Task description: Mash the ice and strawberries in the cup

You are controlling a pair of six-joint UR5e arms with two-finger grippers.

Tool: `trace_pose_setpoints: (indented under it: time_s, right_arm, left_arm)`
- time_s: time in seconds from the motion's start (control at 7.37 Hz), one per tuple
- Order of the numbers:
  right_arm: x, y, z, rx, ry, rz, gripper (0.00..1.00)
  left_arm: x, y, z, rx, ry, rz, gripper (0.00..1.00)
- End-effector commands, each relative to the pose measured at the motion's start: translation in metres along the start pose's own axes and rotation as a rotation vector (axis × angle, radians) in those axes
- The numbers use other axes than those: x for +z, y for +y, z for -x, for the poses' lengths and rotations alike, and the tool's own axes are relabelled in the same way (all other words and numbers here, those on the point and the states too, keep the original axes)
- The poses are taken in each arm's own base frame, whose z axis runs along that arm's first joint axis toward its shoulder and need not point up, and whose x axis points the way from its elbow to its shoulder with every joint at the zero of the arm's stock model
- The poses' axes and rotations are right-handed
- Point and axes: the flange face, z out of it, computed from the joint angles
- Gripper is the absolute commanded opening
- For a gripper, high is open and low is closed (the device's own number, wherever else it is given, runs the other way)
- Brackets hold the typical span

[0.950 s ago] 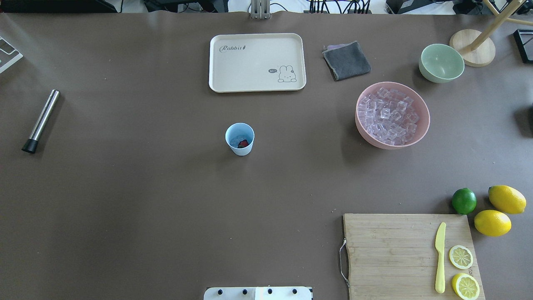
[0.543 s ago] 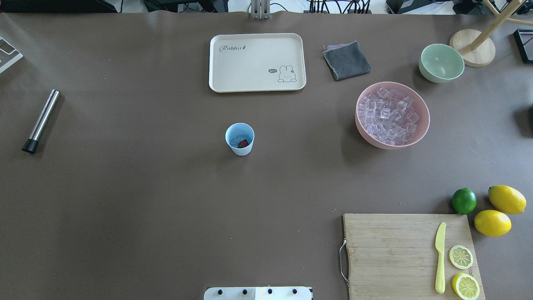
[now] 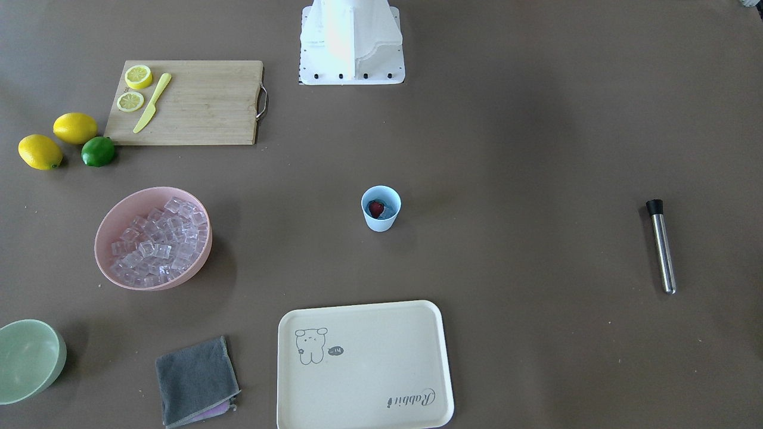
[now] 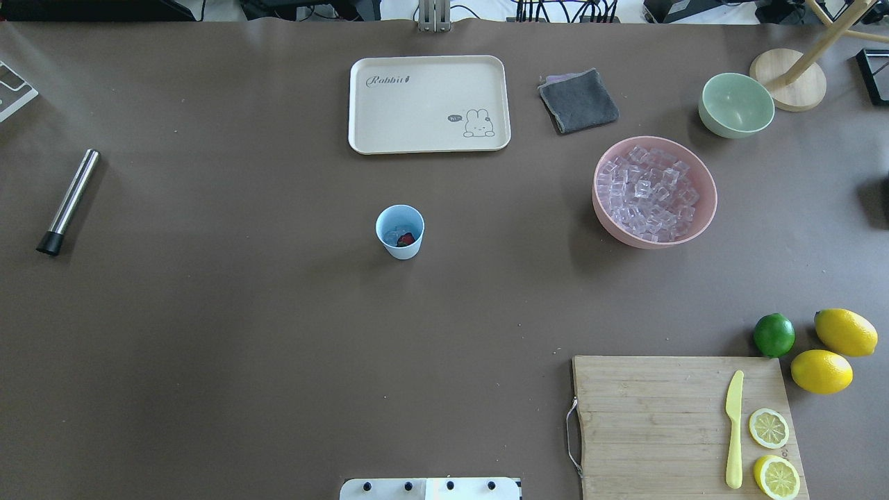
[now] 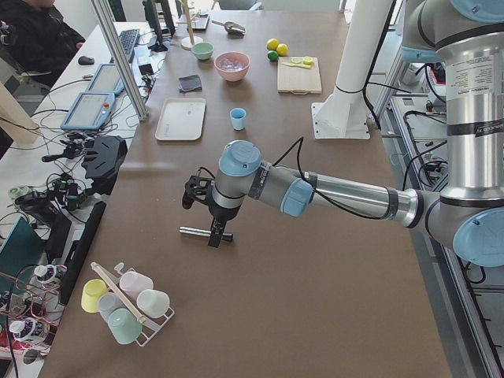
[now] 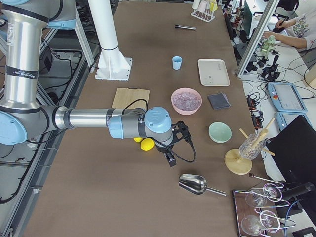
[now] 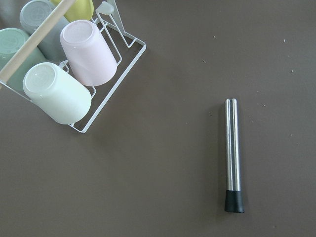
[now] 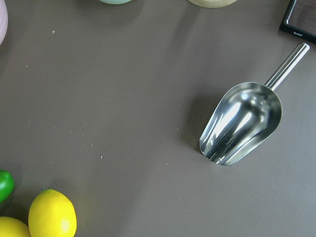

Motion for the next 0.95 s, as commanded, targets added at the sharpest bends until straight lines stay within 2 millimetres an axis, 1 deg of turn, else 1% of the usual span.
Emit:
trace_pose_setpoints:
  time_s: [0.0, 0.14, 0.27, 0.41, 0.54, 0.68, 0.81]
  right_arm:
    - [-0.019, -0.032, 0.009, 0.015, 0.006, 0.008, 0.99]
    - [-0.022, -0.035, 0.006, 0.041, 0.026, 0.058, 0.99]
    - [-0.031, -0.049, 0.013, 0.026, 0.033, 0.044, 0.99]
    - [-0.027, -0.069, 0.017, 0.023, 0.029, 0.065, 0.99]
    - [-0.031, -0.087, 0.022, 0.019, 0.026, 0.071, 0.99]
    - [-0.03, -0.097, 0.023, 0.011, 0.023, 0.076, 0.99]
    - [-0.029, -0.113, 0.03, -0.001, 0.021, 0.078, 0.99]
  left_arm:
    - [0.001, -0.002, -0.001, 0.023, 0.0, 0.001, 0.98]
    - [-0.001, -0.003, -0.003, 0.027, 0.002, -0.003, 0.98]
    - [-0.001, -0.003, -0.003, 0.028, 0.002, -0.005, 0.98]
    - [0.001, -0.005, -0.006, 0.032, 0.004, -0.002, 0.98]
    - [-0.001, -0.012, -0.008, 0.037, 0.004, -0.008, 0.98]
    - [0.0, -0.015, -0.009, 0.04, 0.004, -0.01, 0.98]
    - [-0.002, -0.029, -0.015, 0.052, 0.006, -0.021, 0.98]
